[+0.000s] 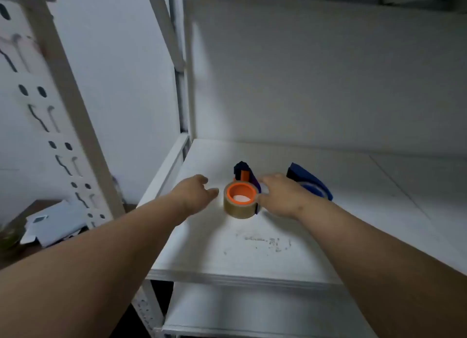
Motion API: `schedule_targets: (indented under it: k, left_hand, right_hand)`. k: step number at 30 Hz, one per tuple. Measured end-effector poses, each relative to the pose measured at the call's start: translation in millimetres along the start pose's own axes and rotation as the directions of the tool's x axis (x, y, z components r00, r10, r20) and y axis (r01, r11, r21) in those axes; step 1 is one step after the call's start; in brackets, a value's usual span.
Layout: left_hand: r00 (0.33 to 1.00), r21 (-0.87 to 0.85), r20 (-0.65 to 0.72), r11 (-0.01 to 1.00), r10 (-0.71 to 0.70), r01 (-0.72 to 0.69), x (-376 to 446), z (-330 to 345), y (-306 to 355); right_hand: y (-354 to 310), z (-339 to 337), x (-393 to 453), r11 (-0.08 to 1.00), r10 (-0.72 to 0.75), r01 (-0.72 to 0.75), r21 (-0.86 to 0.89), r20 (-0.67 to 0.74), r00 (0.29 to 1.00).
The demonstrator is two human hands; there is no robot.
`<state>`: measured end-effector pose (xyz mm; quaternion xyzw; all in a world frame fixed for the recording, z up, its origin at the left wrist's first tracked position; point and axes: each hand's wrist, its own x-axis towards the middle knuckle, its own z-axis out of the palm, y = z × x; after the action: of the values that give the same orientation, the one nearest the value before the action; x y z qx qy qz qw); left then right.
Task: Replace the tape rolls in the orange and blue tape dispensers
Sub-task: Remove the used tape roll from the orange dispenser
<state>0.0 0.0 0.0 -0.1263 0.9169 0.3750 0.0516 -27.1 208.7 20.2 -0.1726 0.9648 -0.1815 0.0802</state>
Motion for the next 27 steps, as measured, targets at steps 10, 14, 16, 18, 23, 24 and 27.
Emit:
schedule_targets:
  k: [10,14,16,18,23,24,27]
  left_hand:
    - [0.977,-0.061,0.211,0.997,-0.034,0.048,38.1,31.7,-1.0]
    - [0.974,-0.031,0.221,0.998,-0.047,0.055,46.3,39.6,-1.3]
    - [0.976,-0.074,0.214,0.995,-0.048,0.065,50.0,41.5,-1.2]
    - [0.977,-0.17,0.203,0.981,-0.062,0.098,51.9,42.5,-0.1]
    - [0.967,-0.456,0.194,0.858,-0.163,0.236,55.4,36.0,-0.8]
    - [0.97,-0.474,0.181,0.849,-0.164,0.232,55.8,33.8,-1.9]
    - [0.984,-0.463,0.076,0.868,-0.163,0.18,56.1,26.9,-4.8]
  right_hand:
    - [1.4,29.7,47.3,0.952,0.304,-0.305,0.018,0.038,0.952]
    - [-0.3,38.0,60.0,0.936,0.338,-0.343,0.073,0.073,0.938]
    - [1.3,39.0,66.9,0.93,0.35,-0.356,0.093,0.078,0.933]
    - [4.5,38.8,73.5,0.926,0.349,-0.358,0.124,0.089,0.933]
    - [4.9,33.5,85.0,0.896,0.29,-0.306,0.323,0.097,0.952]
    - [3.0,31.7,86.2,0.874,0.276,-0.296,0.385,0.107,0.955]
    - [-5.3,24.3,87.5,0.751,0.264,-0.334,0.569,0.205,0.942]
